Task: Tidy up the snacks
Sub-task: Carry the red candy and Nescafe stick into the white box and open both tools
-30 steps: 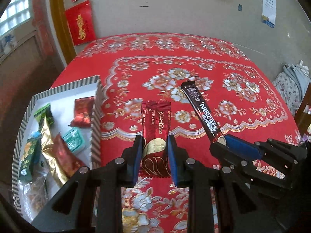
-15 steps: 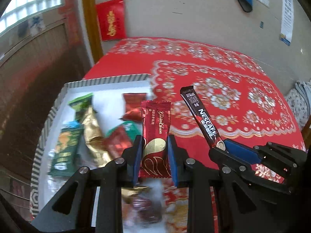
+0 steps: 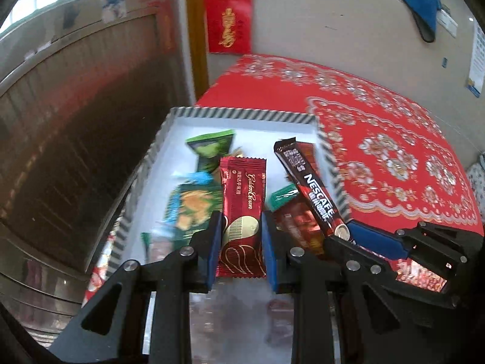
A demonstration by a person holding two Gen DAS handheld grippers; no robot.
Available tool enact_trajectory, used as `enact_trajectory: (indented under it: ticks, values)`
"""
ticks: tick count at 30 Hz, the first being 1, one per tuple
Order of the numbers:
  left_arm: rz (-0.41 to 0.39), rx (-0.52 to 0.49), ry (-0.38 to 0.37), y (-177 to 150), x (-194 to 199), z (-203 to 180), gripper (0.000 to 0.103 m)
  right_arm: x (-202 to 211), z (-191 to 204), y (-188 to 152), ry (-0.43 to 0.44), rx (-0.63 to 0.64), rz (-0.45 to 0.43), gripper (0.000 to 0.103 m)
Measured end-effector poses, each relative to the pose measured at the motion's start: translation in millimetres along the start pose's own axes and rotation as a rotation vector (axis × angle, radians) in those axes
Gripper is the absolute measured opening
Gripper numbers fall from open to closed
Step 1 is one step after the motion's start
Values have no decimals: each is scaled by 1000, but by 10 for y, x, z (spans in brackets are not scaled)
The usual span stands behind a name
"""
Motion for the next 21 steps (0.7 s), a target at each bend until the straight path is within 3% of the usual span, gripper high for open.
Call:
enact_trajectory:
  ticks: [12, 15, 16, 18, 19, 21]
  values:
    - [-5, 19, 26, -139, -25, 196, 30, -130, 197, -127, 22, 14, 36, 23]
    - [-22, 33, 28, -172, -24, 199, 33, -52, 175, -129, 14, 6, 10, 32]
    - [-31, 35, 36, -172, -19, 204, 39, -7, 165, -136, 1, 11, -6, 42]
    - [-57, 42, 66, -175, 1, 232, 84, 46, 150, -134, -11, 14, -33, 56]
    - [-75, 51, 70, -178, 20, 243, 88, 112, 134, -141, -30, 20, -61, 61]
    - [-116, 65, 86, -191, 82, 259, 88, 198, 124, -159, -57, 39, -96, 62]
Point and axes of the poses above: each gripper's, at about its wrist camera, not at the fingertips, and x roughly against the way its jaws point, z to its left, y to its top, the point moved 6 cm from there along -x, roughly the way its jaws point, and after that the axes turned 9 degrees about -z, right-handed, at the moved point
